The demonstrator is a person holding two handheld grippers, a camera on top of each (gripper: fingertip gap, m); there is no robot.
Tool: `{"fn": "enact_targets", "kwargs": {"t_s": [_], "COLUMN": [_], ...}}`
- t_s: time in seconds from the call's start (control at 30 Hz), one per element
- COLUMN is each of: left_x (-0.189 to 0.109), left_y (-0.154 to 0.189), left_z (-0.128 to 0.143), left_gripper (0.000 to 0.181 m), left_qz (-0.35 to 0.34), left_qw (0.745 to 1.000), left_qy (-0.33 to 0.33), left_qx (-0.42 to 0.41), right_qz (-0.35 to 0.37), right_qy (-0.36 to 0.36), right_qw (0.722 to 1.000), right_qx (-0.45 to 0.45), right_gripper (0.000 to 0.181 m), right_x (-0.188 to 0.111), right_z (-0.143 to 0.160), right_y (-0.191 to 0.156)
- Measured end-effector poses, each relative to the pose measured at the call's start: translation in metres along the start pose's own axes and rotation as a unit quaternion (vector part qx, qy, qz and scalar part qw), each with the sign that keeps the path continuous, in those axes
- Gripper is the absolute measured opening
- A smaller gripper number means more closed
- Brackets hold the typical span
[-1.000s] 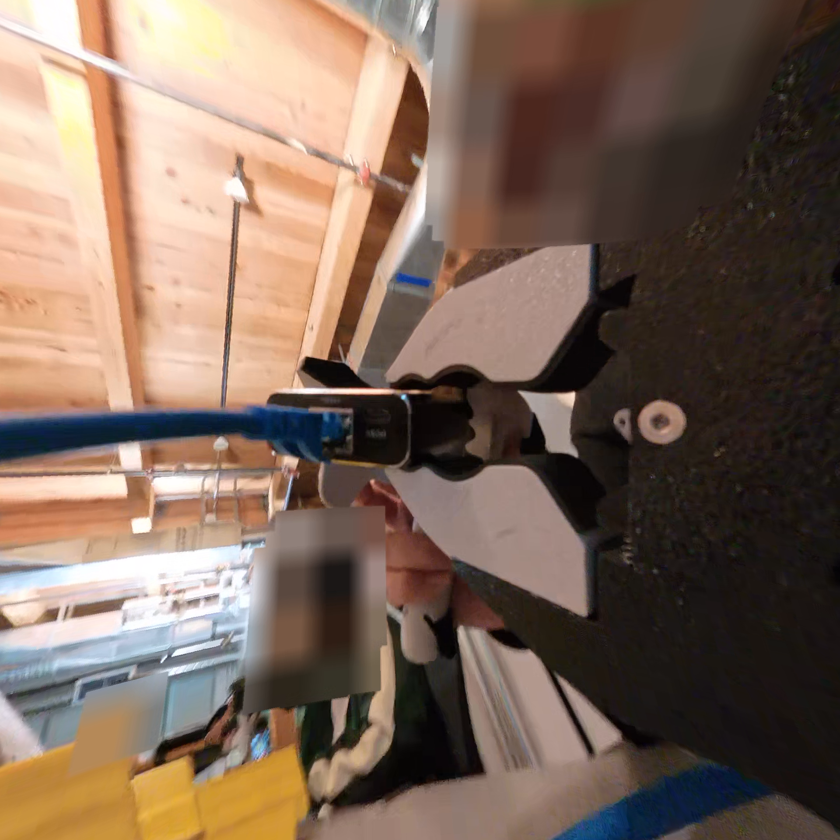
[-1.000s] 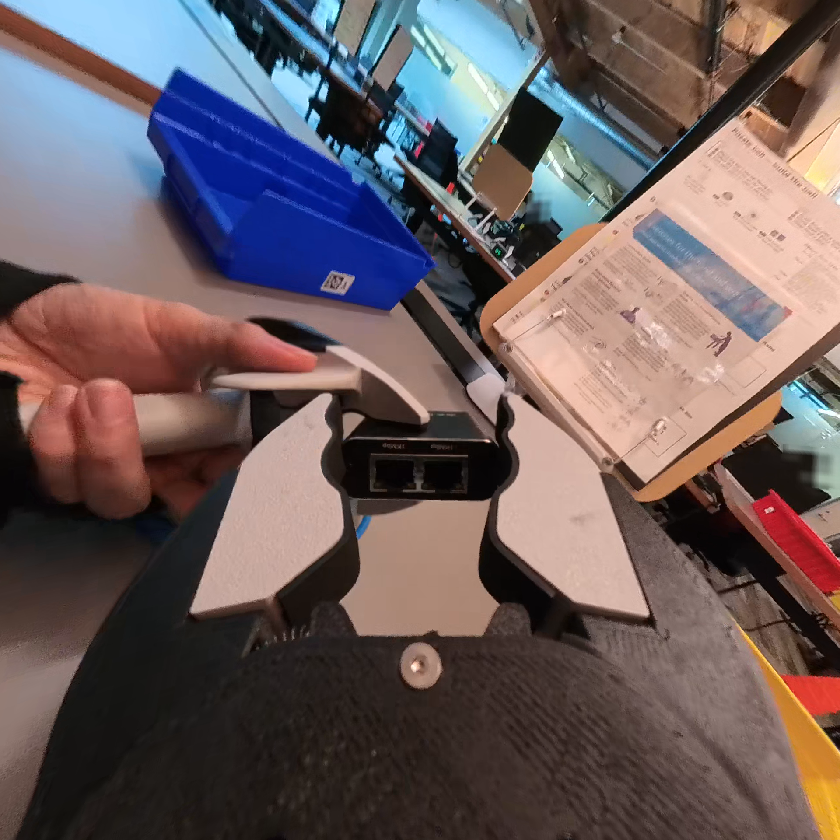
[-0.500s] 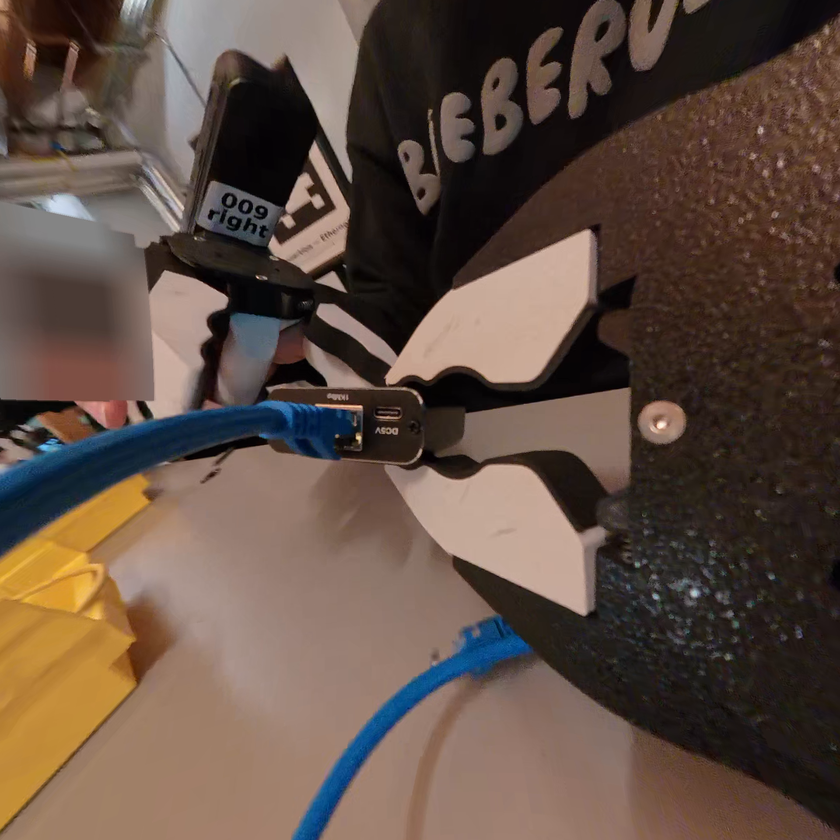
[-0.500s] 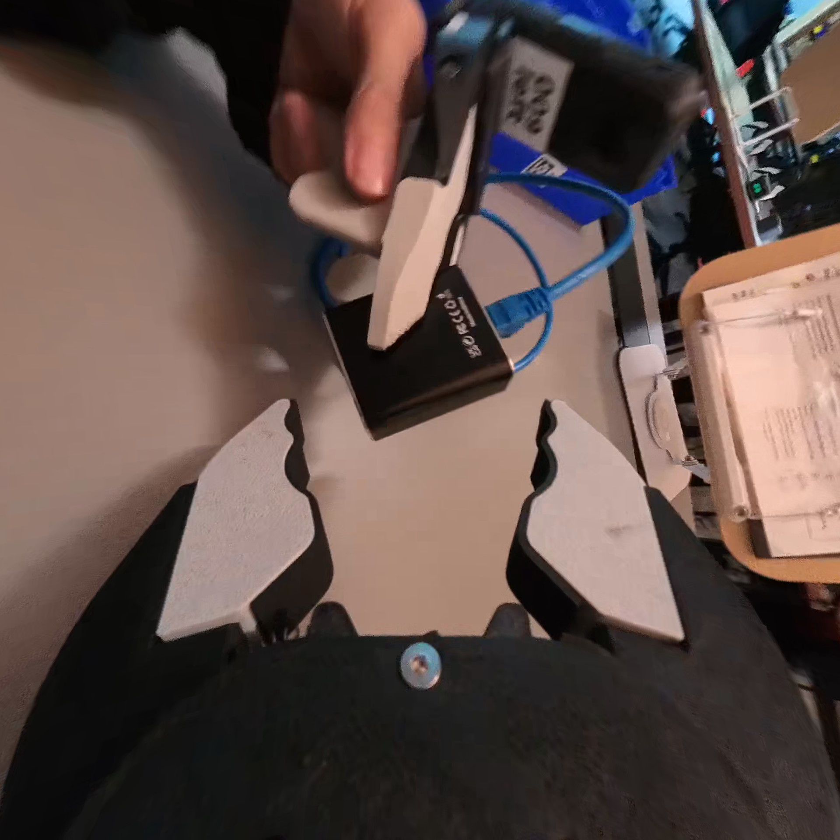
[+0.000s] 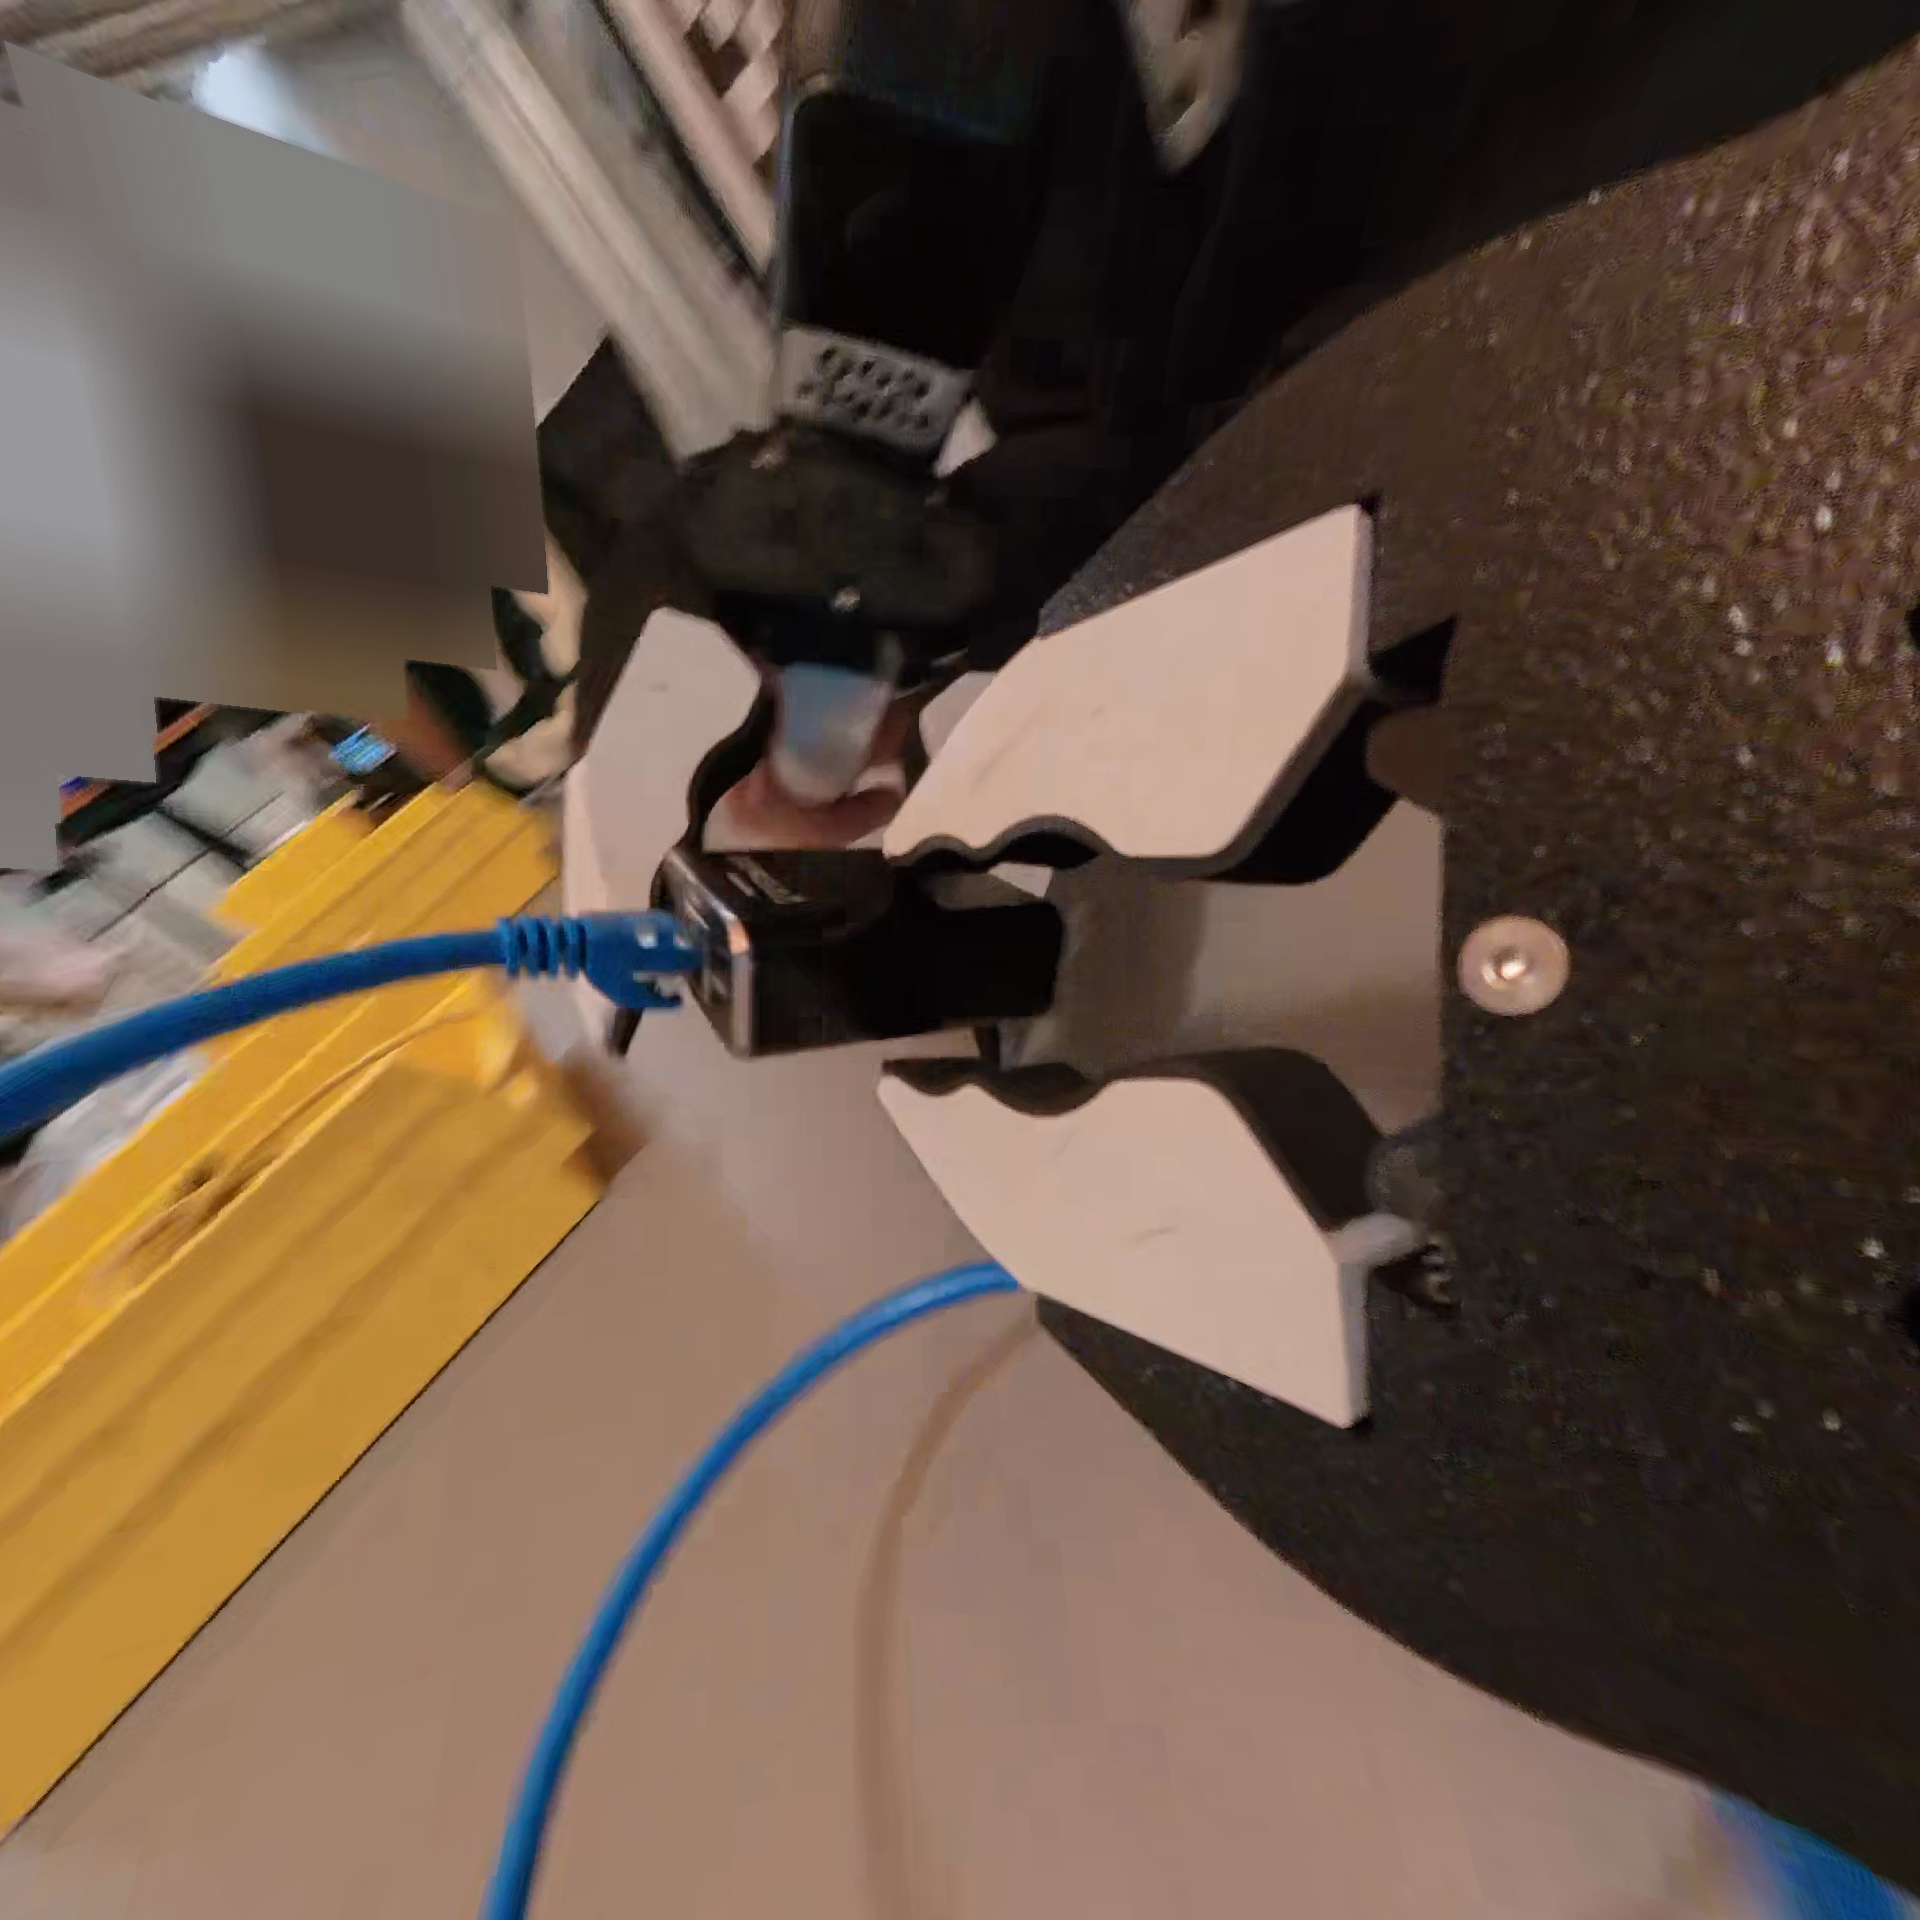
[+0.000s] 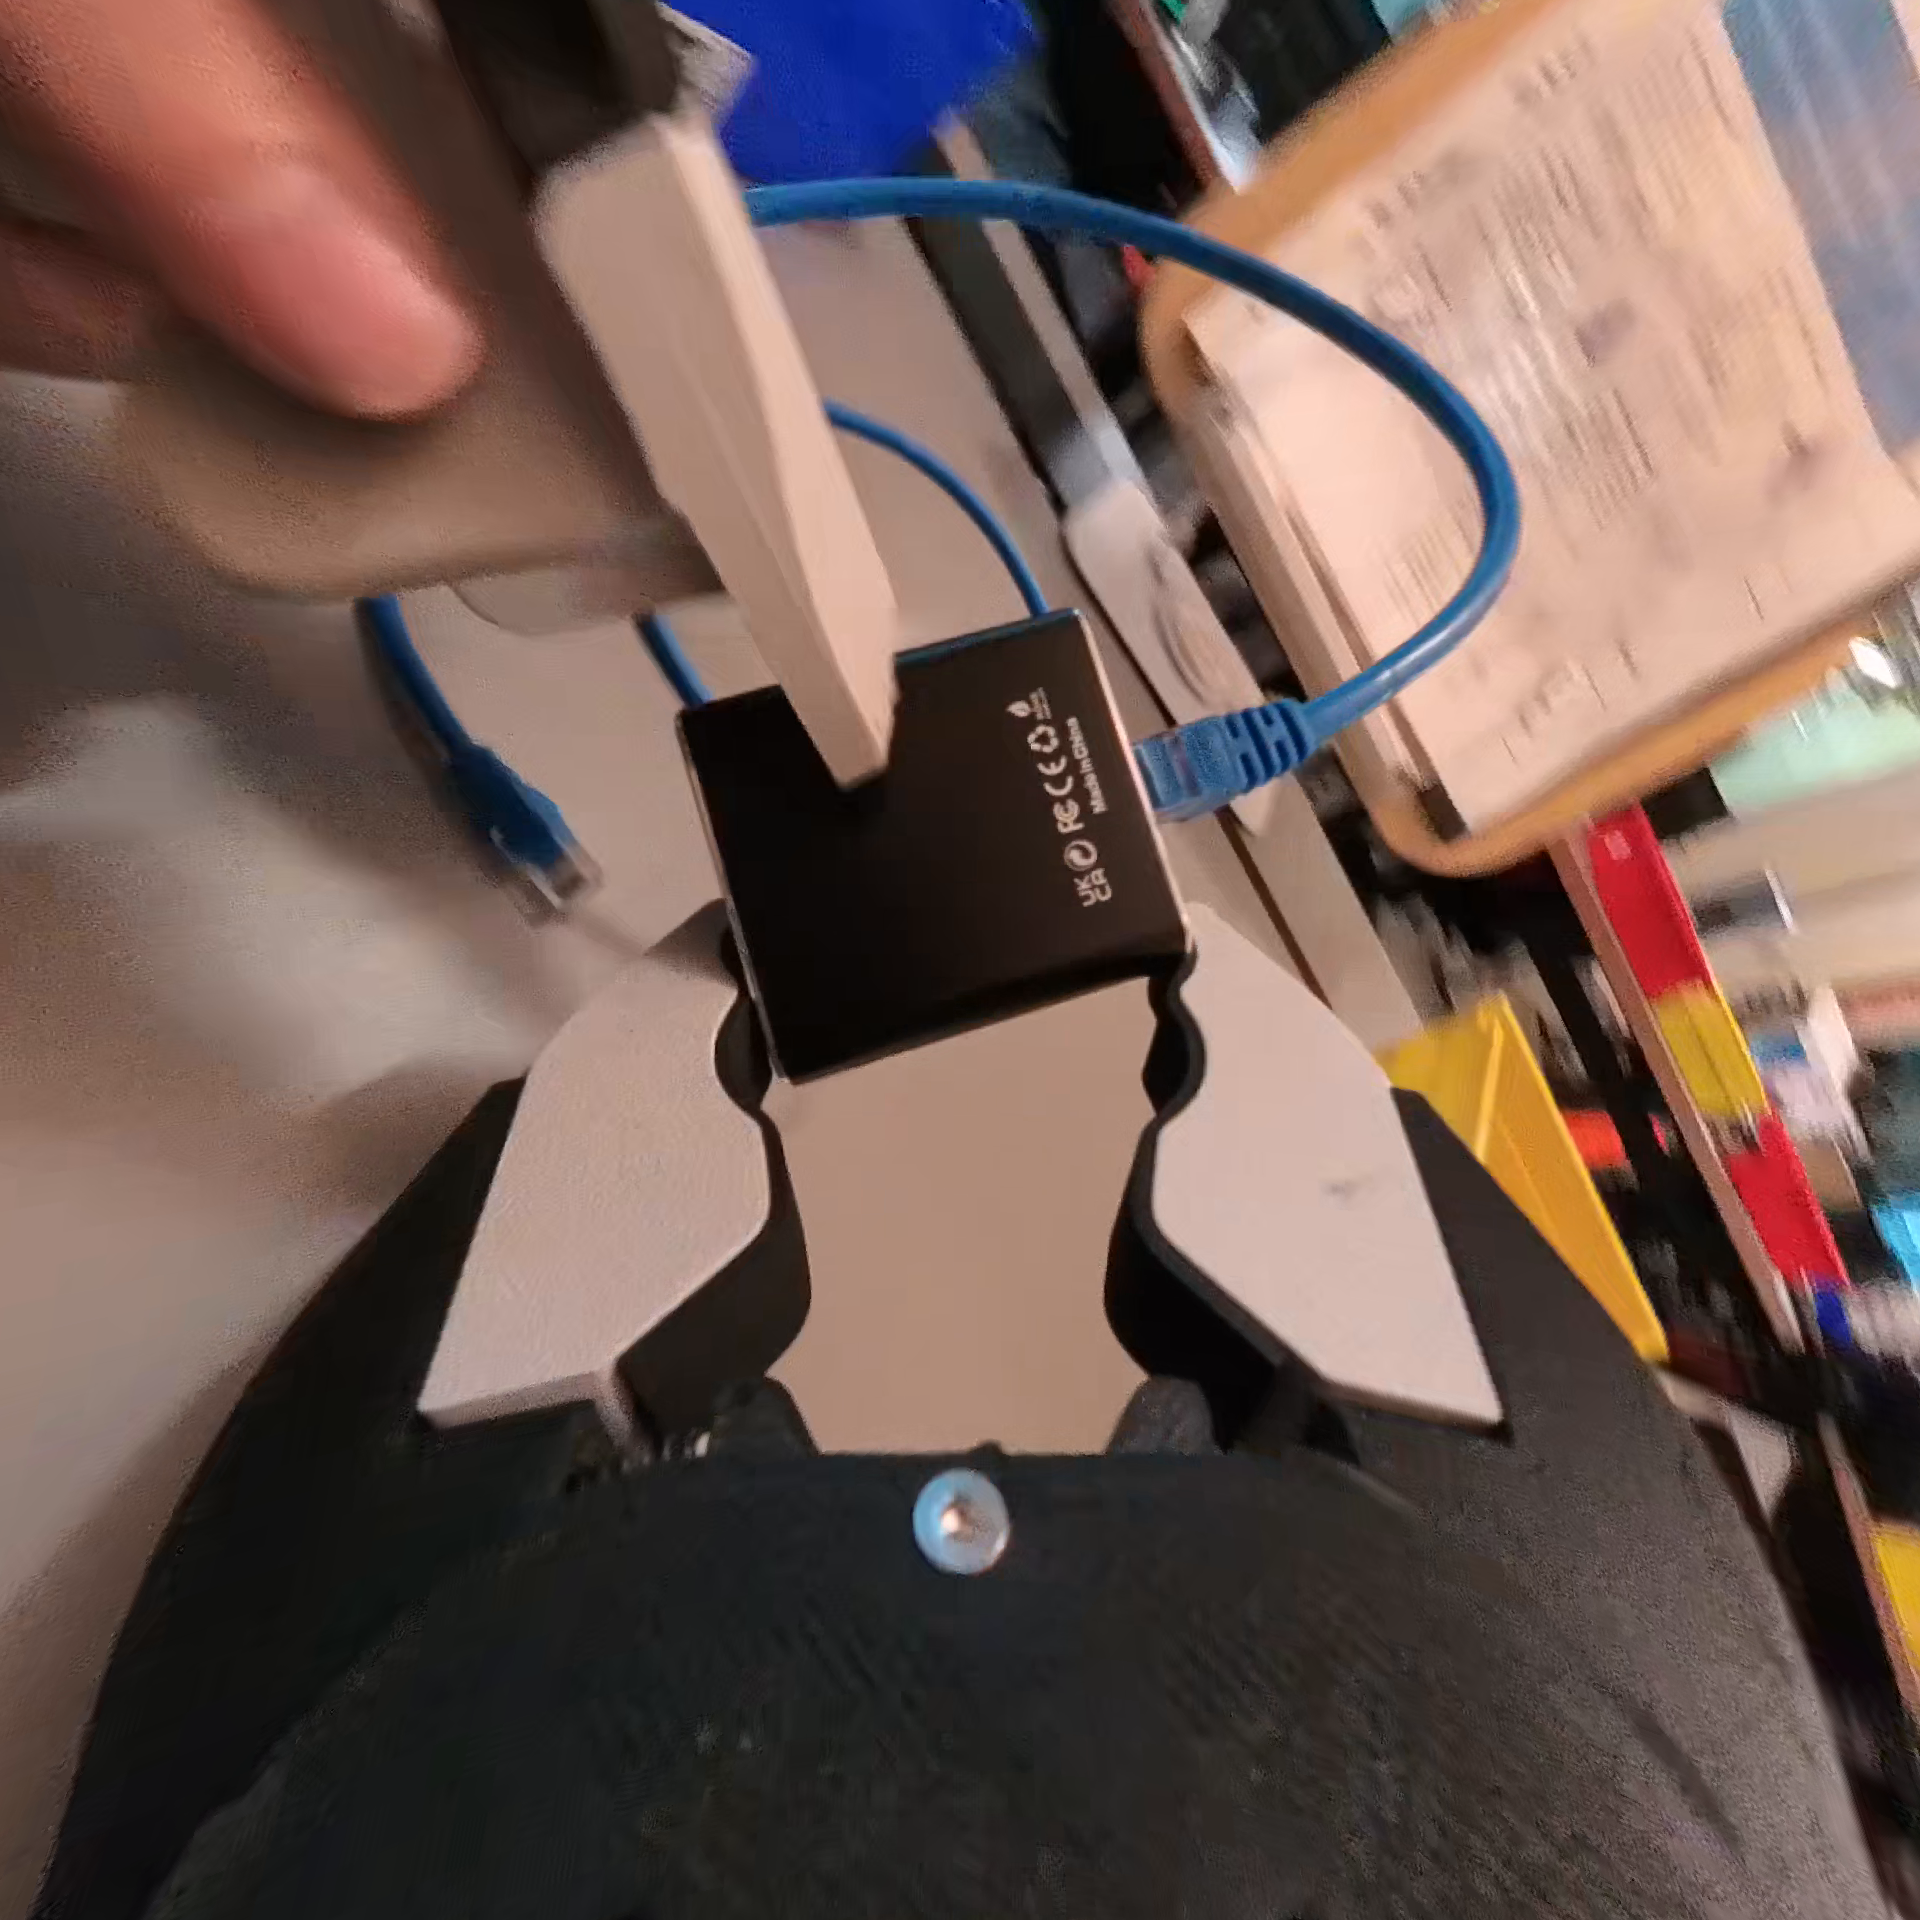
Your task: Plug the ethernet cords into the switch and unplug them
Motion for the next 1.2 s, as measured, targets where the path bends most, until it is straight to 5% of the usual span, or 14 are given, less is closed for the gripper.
{"fn": "enact_targets", "kwargs": {"t_s": [0.13,0.23,0.37,0.53,0.73,0.83,0.93,1.03,1.2], "left_x": [-0.004,0.004,0.022,0.030,0.030,0.026,0.012,-0.001,-0.008], "left_y": [-0.019,-0.007,-0.004,0.003,-0.003,-0.005,-0.006,0.005,0.027], "left_z": [-0.027,-0.024,-0.005,-0.001,0.006,0.005,-0.003,-0.005,0.021], "left_gripper": [0.068,0.074,0.073,0.068,0.063,0.063,0.063,0.063,0.063], "left_qz": [-0.183,-0.223,-0.212,-0.116,-0.126,-0.101,-0.093,-0.058,0.026], "left_qw": [0.976,0.965,0.971,0.991,0.987,0.989,0.983,0.972,0.951], "left_qy": [0.101,0.094,0.040,0.040,0.018,0.026,0.053,0.068,0.022], "left_qx": [0.062,0.101,0.099,0.046,0.094,0.104,0.150,0.215,0.308], "right_qz": [0.087,0.104,0.107,0.084,0.094,0.044,-0.078,-0.209,-0.330], "right_qy": [-0.095,-0.099,-0.068,-0.049,-0.076,-0.007,0.123,0.264,0.381], "right_qw": [0.991,0.989,0.989,0.988,0.979,0.985,0.988,0.935,0.853], "right_qx": [-0.017,-0.045,-0.071,-0.123,-0.163,-0.168,-0.042,0.111,0.135], "right_gripper": [0.072,0.071,0.071,0.070,0.071,0.073,0.096,0.100,0.074], "right_x": [-0.004,-0.004,-0.004,-0.002,0.000,-0.001,-0.015,-0.034,-0.058], "right_z": [0.022,0.017,0.001,-0.010,-0.012,-0.021,-0.028,-0.042,-0.060], "right_y": [0.019,0.017,0.010,-0.002,-0.004,-0.010,-0.015,-0.016,-0.029]}}
Point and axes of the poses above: each gripper's, where its closed fingertips meet, x out along the fingers, z out of its underside, y = z × x across the jaws, the point moved 1 cm from there along -x, back along the fingers, and after that the axes turned 14 degrees about -z, right-handed, at the moved point
